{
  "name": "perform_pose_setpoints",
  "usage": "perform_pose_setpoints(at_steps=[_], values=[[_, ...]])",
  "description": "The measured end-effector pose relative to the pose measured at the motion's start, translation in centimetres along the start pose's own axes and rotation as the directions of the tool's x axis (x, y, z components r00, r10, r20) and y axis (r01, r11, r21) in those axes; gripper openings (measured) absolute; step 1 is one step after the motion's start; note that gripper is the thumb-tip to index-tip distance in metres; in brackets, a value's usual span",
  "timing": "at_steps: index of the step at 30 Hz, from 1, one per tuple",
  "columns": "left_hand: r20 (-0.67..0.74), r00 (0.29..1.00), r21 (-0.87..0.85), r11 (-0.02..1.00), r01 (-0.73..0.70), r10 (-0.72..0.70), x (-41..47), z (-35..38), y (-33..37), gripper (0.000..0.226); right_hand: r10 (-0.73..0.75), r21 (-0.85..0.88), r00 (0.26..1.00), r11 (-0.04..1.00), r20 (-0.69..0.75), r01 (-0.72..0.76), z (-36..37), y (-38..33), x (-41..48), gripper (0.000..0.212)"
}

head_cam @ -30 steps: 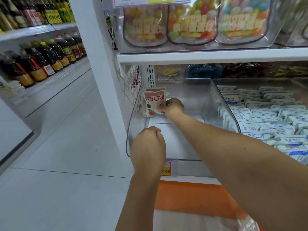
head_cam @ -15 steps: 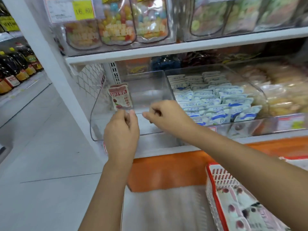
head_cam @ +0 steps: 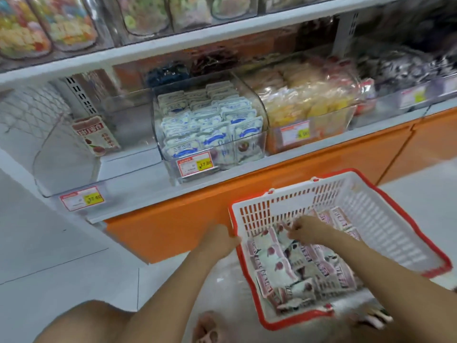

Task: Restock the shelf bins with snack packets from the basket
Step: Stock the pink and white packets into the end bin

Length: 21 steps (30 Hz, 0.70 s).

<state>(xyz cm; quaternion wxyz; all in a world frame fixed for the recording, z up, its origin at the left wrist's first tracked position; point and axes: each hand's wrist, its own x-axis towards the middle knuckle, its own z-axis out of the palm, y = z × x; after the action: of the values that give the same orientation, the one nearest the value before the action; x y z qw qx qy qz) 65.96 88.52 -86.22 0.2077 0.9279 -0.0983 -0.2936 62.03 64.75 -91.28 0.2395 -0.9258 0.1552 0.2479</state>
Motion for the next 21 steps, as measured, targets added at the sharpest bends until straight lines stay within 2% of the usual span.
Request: perform_pose_setpoints(at_steps=[4, 6, 7, 9, 13, 17, 19, 21], values=[[0.053, 0.998, -0.078, 0.996, 0.033, -0.029, 1.9, 3.2, -0.7, 0.035, 0.076, 0.014, 0.997, 0.997, 0.008, -0.076, 1.1, 4.0, -0.1, 0.03], [0.023, 0.999, -0.141, 0.989, 0.048, -0.045, 2.5, 4.3, -0.5, 0.033, 0.067, 0.031, 0.998, 0.997, -0.018, -0.066, 1.9, 4.4, 0.4, 0.016], [0.003, 0.998, -0.149, 0.987, 0.055, -0.055, 2.6, 4.7, -0.2, 0.033, 0.04, 0.029, 0.999, 0.999, -0.018, -0.039, 2.7, 4.3, 0.9, 0.014], [-0.025, 0.997, -0.172, 0.983, 0.068, -0.073, 2.9, 5.5, -0.3, 0.033, -0.043, -0.015, 0.999, 0.999, 0.015, 0.043, 4.6, 3.1, 1.6, 0.027], [0.008, 0.993, -0.231, 0.966, 0.115, -0.117, 4.2, 6.0, -1.3, 0.033, -0.198, -0.119, 0.964, 0.968, 0.175, 0.22, 9.6, 0.4, 3.5, 0.049], [0.08, 0.983, -0.249, 0.951, 0.181, -0.166, 4.3, 5.5, -2.9, 0.033, -0.221, -0.344, 0.906, 0.871, 0.362, 0.35, 14.4, -1.3, 4.8, 0.042], [0.096, 0.98, -0.248, 0.949, 0.194, -0.176, 4.2, 5.1, -4.3, 0.037, -0.234, -0.451, 0.891, 0.795, 0.389, 0.405, 15.8, -1.8, 5.1, 0.04], [0.098, 0.979, -0.241, 0.95, 0.199, -0.181, 3.9, 4.5, -5.8, 0.039, -0.276, -0.505, 0.888, 0.742, 0.368, 0.44, 17.4, -2.1, 5.4, 0.05]])
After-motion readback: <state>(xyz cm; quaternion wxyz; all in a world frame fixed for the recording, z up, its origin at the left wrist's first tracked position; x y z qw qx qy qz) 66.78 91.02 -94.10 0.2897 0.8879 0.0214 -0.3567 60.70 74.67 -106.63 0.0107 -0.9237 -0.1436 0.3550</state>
